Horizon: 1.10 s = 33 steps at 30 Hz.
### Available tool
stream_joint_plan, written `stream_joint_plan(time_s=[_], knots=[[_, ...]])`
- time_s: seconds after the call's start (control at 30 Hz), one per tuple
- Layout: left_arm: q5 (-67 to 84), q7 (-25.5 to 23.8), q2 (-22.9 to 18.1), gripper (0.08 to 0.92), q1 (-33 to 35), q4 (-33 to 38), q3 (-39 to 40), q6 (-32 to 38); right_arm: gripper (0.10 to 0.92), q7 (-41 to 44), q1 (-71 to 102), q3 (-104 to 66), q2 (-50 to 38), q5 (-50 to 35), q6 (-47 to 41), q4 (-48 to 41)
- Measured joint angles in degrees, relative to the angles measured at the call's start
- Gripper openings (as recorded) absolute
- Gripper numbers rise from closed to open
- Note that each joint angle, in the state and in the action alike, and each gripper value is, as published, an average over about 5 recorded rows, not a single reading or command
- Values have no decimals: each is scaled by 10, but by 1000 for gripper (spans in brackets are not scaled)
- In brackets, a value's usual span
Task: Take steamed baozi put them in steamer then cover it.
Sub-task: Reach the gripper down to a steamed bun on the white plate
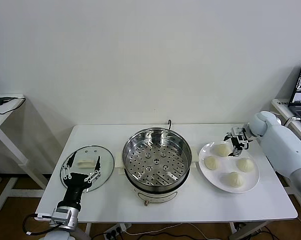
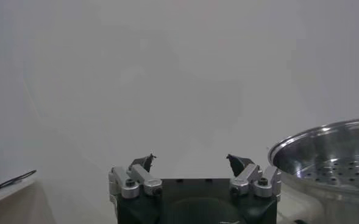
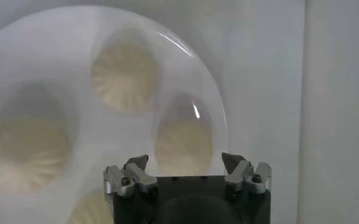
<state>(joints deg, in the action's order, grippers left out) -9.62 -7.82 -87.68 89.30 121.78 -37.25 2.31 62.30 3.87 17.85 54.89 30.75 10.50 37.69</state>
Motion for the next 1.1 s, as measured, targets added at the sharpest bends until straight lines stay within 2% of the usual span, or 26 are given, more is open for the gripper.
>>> stream_joint_plan(time_s=[0.6, 0.87, 1.1], knots=[[0, 0, -3, 823, 1, -1, 4, 1, 817, -15, -3, -6, 27, 47, 7, -32], [0, 0, -5, 823, 0, 2, 1, 1, 667, -16, 1, -6, 30, 54, 7, -34], [0, 1, -6, 823, -1, 6, -1, 1, 653, -16, 3, -8, 27, 55, 8, -29]])
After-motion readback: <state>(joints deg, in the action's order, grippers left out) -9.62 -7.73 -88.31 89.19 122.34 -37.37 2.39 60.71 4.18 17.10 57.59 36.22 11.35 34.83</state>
